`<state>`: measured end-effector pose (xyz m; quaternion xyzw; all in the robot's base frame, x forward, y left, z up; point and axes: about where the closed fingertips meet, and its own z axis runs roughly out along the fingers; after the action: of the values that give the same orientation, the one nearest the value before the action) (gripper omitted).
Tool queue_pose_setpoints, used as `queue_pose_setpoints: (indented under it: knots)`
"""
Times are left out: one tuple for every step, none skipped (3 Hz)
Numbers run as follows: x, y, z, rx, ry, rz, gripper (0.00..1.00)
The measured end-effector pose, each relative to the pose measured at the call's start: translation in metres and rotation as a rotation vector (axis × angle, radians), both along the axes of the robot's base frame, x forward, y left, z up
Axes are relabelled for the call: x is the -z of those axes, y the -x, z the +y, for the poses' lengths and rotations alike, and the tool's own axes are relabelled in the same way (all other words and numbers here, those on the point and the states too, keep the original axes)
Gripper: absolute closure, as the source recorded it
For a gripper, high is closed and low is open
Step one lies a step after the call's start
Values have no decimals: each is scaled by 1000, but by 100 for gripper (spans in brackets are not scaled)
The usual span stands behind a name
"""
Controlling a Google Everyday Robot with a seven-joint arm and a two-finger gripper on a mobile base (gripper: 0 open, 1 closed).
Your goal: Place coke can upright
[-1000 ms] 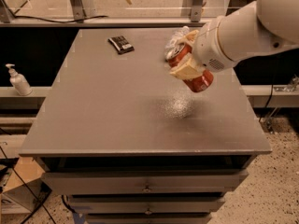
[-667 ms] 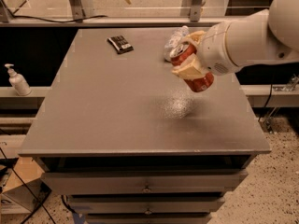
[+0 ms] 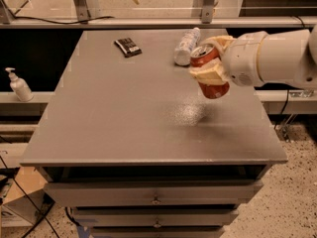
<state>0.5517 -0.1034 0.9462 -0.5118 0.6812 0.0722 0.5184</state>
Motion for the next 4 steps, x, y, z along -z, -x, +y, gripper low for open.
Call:
queue_pose_setpoints:
  knots:
    - [0, 0, -14, 47, -106, -20, 100]
    - [3, 0, -26, 74, -191, -35, 100]
    - [8, -1, -33, 83, -246, -41, 100]
    - [16, -2, -35, 78, -253, -51, 100]
